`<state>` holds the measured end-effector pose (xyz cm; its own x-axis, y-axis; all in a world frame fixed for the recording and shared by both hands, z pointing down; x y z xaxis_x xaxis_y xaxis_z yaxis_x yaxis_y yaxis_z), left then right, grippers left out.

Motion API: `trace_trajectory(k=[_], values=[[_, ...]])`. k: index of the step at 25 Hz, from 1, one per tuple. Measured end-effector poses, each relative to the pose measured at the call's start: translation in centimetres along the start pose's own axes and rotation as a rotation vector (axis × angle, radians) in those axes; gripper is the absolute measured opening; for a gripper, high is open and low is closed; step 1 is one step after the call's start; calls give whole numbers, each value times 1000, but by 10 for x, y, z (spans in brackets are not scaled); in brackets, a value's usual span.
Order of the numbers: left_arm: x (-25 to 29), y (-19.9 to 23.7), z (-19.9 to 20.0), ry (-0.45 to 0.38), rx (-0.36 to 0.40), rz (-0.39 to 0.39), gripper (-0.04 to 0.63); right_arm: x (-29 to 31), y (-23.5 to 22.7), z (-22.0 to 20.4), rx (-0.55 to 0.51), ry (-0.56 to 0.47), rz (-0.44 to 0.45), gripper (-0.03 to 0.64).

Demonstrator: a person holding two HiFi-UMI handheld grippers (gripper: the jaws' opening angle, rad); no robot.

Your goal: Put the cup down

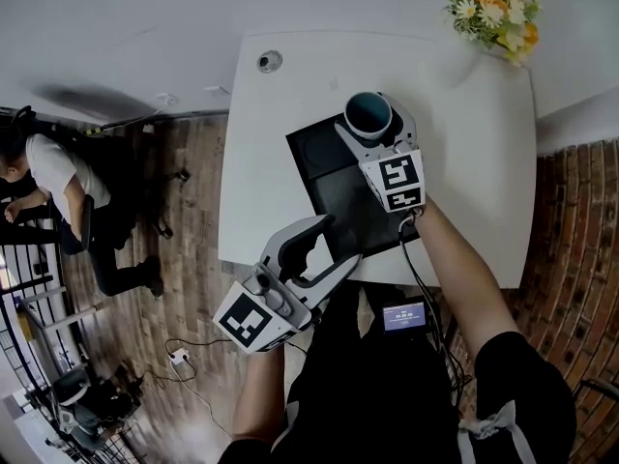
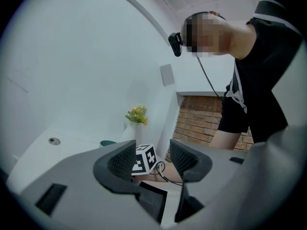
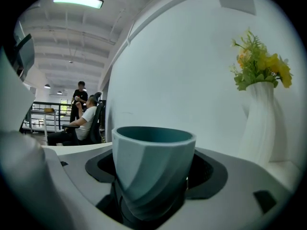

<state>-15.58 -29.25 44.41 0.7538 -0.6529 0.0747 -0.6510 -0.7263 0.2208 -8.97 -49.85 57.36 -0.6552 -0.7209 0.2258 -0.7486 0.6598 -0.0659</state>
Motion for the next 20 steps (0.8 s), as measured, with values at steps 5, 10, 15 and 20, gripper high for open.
trace_trajectory(k=[5,10,15,20], values=[[3,-3,3,3,3,-21,227,-7,4,-3,-26,5,19,393],[2,-2,7,1,16,-16,227,-10,4,-4,-47,15,23,392],[0,-3,7,-1,14,-17,227,-9,5,-7,-35,32,53,394],[-3,-3,8,-4,19,-15,227,-13,0,-6,-15,51,61,448]])
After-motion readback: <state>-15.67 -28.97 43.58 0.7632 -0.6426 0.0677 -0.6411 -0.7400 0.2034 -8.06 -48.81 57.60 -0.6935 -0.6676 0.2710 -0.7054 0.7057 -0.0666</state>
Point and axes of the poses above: the fingertips, and each gripper's own axes: x forward along the fingers, y to its left, z out of its top, the point moved 5 cm from there along -x, backward along the fingers, and after that the axes turned 7 degrees about x, right-handed, at the moved point
